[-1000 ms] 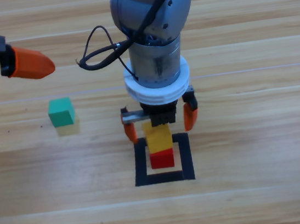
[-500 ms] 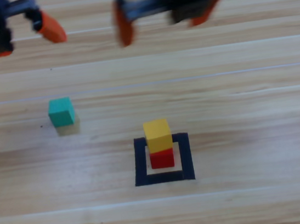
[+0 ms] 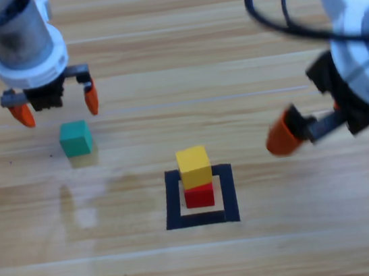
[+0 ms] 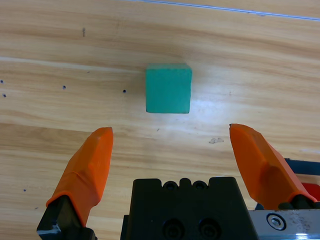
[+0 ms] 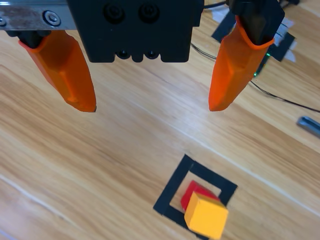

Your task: Stack the blocks in the rectangular block: red at the bottom, yellow in the middle, green on top

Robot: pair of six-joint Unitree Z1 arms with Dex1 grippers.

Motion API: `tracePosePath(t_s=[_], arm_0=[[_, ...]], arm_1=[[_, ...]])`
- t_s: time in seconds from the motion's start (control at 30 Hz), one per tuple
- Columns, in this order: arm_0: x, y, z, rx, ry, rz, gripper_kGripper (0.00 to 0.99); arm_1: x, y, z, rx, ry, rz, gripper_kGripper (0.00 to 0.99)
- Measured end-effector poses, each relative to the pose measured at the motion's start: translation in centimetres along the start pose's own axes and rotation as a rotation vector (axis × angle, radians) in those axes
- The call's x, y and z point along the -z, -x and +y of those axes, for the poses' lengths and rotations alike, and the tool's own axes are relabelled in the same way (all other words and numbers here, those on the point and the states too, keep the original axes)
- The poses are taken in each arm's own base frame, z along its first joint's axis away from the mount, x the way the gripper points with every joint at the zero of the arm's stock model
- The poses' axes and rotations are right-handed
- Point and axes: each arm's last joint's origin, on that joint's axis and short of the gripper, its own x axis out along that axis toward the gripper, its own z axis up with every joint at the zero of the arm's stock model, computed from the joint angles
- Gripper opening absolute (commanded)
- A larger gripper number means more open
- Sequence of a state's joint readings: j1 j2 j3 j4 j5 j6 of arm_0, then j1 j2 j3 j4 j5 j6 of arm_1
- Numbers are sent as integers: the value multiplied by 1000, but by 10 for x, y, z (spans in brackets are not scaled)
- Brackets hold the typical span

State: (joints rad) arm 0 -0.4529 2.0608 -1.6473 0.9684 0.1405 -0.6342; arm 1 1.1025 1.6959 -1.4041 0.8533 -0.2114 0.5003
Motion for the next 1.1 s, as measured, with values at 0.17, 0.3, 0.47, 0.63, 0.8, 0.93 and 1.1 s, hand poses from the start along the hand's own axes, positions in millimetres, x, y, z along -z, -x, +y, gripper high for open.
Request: tracePosePath(t_s=[0.17,0.3,0.47,0.63,0.8,0.93,1.1], arm_0=[[-1,-17,-4,-20,-3,33,986],[-1,-24,-6,-21,6,35,976],[2,-35,-6,-9,8,27,974],[4,-49,-7,6,8,26,973],[3,-58,-10,19,-6,28,960],[3,-60,-10,24,-8,21,959],[4,-65,-9,27,-5,15,943]], arm_1=[[9,-14,-1,-10,74,-11,989],[18,-17,-6,-30,103,-50,989],[18,-13,-6,-35,102,-61,989],[19,-14,-7,-35,102,-61,989],[21,-16,-7,-32,104,-54,989],[21,-17,-7,-33,103,-56,989],[19,-16,-6,-42,99,-77,989]])
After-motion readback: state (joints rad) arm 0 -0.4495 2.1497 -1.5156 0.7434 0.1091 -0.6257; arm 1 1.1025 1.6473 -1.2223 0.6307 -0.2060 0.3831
